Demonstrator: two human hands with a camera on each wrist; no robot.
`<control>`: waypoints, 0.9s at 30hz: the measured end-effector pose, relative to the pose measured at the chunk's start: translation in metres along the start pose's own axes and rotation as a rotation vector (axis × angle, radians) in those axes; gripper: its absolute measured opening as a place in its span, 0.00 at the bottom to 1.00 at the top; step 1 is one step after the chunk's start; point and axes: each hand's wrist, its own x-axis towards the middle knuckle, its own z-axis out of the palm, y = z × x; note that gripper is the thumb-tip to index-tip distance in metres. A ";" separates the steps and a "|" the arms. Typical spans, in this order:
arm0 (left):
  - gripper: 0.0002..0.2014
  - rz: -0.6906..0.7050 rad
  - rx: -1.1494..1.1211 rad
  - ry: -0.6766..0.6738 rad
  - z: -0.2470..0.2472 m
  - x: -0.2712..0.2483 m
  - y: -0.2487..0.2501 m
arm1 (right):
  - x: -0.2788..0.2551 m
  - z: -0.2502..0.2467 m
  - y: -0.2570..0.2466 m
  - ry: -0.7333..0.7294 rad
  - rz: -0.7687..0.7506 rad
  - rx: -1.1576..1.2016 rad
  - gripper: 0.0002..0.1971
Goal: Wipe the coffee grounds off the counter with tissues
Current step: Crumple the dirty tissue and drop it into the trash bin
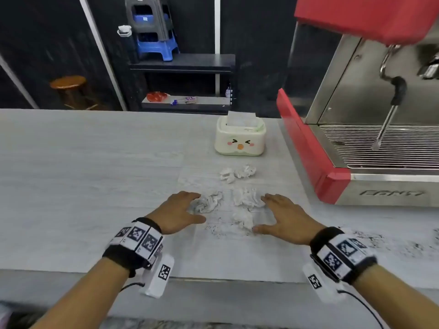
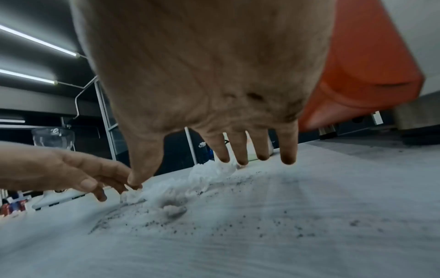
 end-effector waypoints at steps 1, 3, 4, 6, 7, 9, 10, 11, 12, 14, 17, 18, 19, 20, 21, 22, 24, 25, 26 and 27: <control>0.36 0.001 0.003 -0.013 -0.001 0.005 -0.002 | 0.005 0.001 -0.003 0.002 -0.004 -0.009 0.52; 0.35 0.001 0.030 -0.037 0.000 0.017 -0.007 | 0.016 0.005 -0.007 0.007 0.002 -0.030 0.53; 0.34 0.004 0.034 -0.045 0.000 0.021 -0.007 | 0.021 0.008 -0.010 0.006 -0.003 -0.030 0.53; 0.33 0.001 0.048 -0.056 0.000 0.029 -0.005 | 0.029 0.009 -0.017 0.010 0.001 -0.048 0.52; 0.32 0.009 0.067 -0.068 0.000 0.033 -0.004 | 0.034 0.010 -0.020 0.015 0.004 -0.060 0.51; 0.30 0.027 0.122 -0.081 -0.001 0.039 0.001 | 0.041 0.008 -0.025 0.030 0.005 -0.095 0.49; 0.29 0.033 0.138 -0.085 -0.001 0.043 0.003 | 0.045 0.007 -0.027 0.036 0.009 -0.113 0.47; 0.28 0.038 0.144 -0.084 -0.001 0.047 0.003 | 0.048 0.005 -0.028 0.040 0.012 -0.127 0.45; 0.26 0.041 0.146 -0.081 -0.002 0.051 0.005 | 0.053 0.004 -0.028 0.042 0.015 -0.133 0.43; 0.22 0.042 0.160 -0.066 -0.004 0.058 0.007 | 0.060 -0.001 -0.027 0.047 0.017 -0.131 0.38; 0.16 0.042 0.209 -0.024 -0.009 0.070 0.014 | 0.073 -0.009 -0.022 0.037 0.022 -0.153 0.32; 0.14 0.043 0.220 0.002 -0.011 0.073 0.017 | 0.077 -0.012 -0.020 0.045 0.025 -0.151 0.30; 0.14 0.046 0.229 0.027 -0.012 0.077 0.019 | 0.081 -0.016 -0.018 0.059 0.030 -0.138 0.29; 0.16 0.050 0.238 0.046 -0.013 0.082 0.020 | 0.085 -0.019 -0.016 0.080 0.034 -0.115 0.29; 0.20 0.050 0.246 0.058 -0.014 0.087 0.020 | 0.088 -0.023 -0.013 0.105 0.036 -0.089 0.31; 0.27 0.052 0.249 0.066 -0.014 0.092 0.020 | 0.091 -0.026 -0.010 0.133 0.032 -0.060 0.35; 0.41 0.070 0.248 0.062 -0.016 0.099 0.021 | 0.097 -0.031 -0.004 0.152 0.013 -0.003 0.47; 0.47 0.078 0.256 0.044 -0.017 0.102 0.022 | 0.100 -0.032 -0.001 0.138 0.004 0.021 0.52; 0.52 0.080 0.268 0.014 -0.017 0.106 0.023 | 0.104 -0.033 0.002 0.114 -0.002 0.041 0.57; 0.56 0.082 0.275 -0.019 -0.017 0.109 0.024 | 0.108 -0.032 0.004 0.087 -0.008 0.058 0.59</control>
